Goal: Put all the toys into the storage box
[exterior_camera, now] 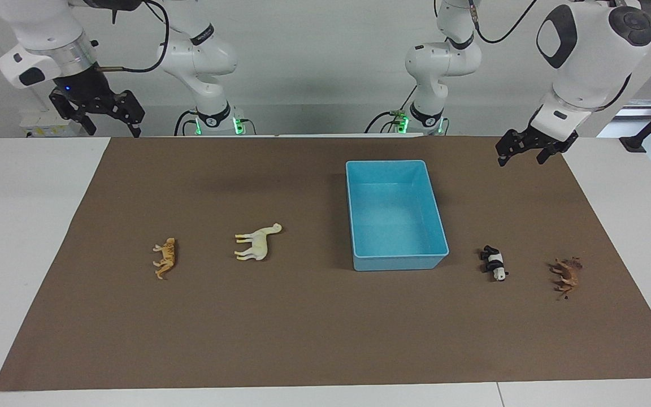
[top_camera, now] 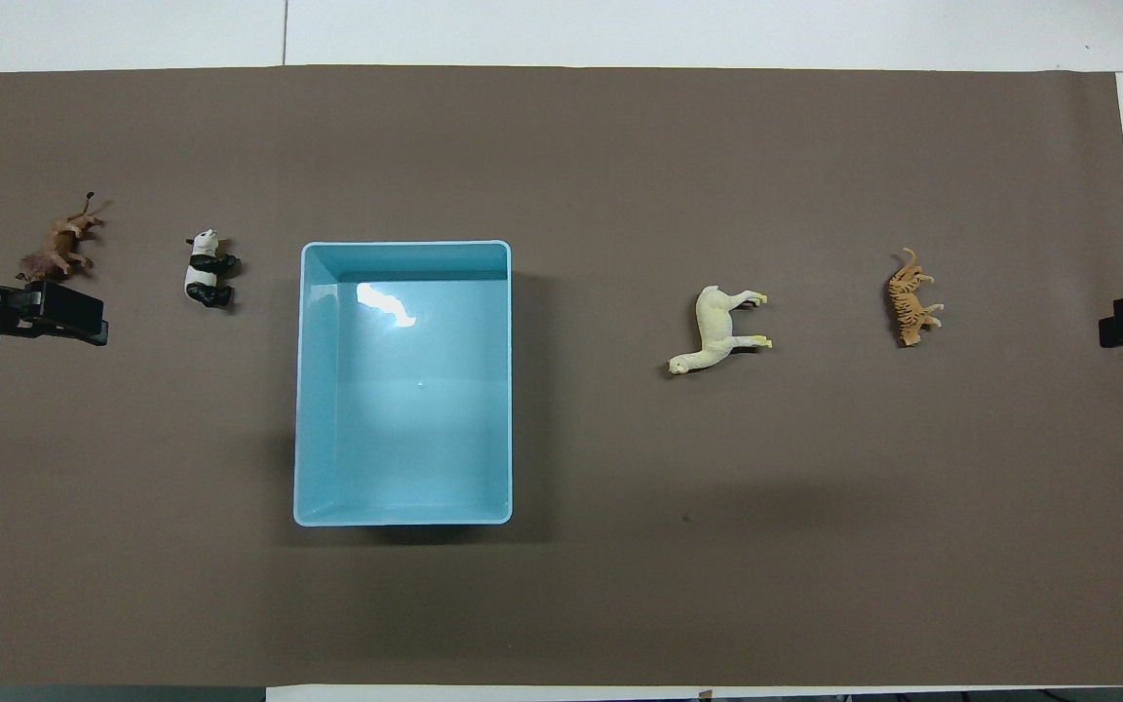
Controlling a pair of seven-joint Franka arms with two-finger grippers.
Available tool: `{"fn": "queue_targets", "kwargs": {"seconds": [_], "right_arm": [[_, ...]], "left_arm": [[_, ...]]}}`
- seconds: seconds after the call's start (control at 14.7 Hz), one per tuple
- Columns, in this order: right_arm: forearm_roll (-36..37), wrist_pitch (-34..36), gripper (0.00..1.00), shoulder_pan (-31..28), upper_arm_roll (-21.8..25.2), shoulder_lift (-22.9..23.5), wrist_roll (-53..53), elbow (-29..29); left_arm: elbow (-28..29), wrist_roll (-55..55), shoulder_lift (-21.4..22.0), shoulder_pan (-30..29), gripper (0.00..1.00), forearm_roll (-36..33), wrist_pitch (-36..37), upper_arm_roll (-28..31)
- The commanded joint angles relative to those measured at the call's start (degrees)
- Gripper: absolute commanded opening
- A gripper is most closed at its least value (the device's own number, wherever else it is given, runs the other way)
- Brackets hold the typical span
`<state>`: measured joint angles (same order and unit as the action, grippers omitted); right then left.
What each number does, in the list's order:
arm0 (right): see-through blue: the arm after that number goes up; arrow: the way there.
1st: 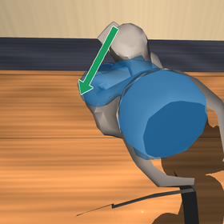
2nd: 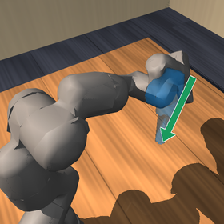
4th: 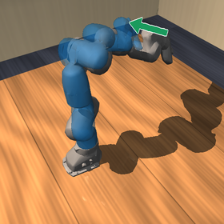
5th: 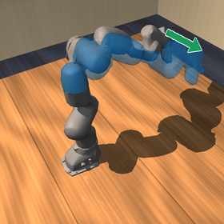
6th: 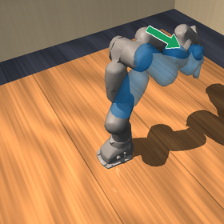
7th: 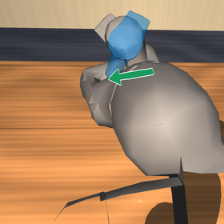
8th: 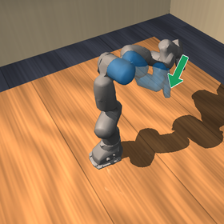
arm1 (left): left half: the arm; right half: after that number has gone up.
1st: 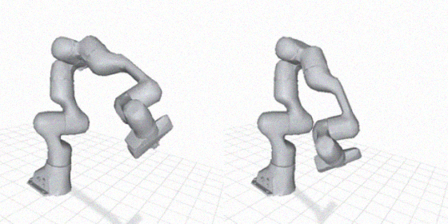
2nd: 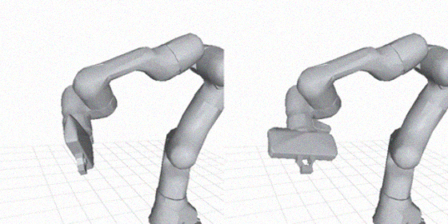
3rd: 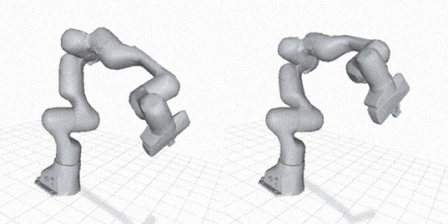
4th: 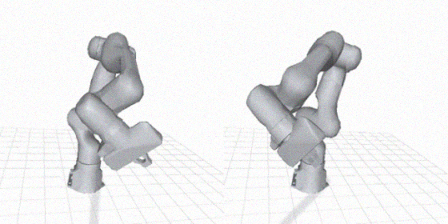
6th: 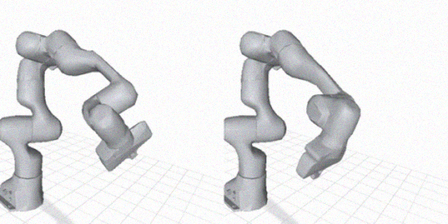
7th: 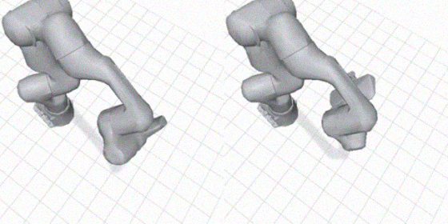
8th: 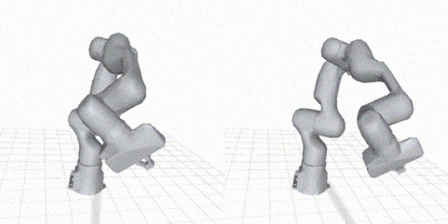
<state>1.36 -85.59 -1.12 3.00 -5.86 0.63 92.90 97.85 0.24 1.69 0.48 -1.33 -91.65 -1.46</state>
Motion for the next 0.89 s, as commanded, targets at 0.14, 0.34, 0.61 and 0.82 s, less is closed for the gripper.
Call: {"fn": "queue_targets", "kwargs": {"seconds": [0.14,0.34,0.61,0.82], "right_arm": [[-0.3,0.7,1.00,-0.6,-0.5,-1.1,0.6,1.0],[-0.3,0.7,1.00,-0.7,-0.5,-1.1,0.6,1.0],[-0.3,4.2,1.00,-0.8,-0.5,-1.5,0.6,1.3],[-0.4,-0.2,1.00,-0.9,-0.4,-2.7,0.3,5.3]], "left_arm": [[0.4,0.5,0.9,0.0,1.00,-0.3,-0.1,0.1],[0.4,0.4,0.9,0.0,1.00,-0.3,0.0,0.1],[0.4,0.5,0.9,0.0,1.00,-0.3,-0.1,0.1],[0.4,0.5,0.9,0.0,1.00,-0.3,0.0,0.1]]}}
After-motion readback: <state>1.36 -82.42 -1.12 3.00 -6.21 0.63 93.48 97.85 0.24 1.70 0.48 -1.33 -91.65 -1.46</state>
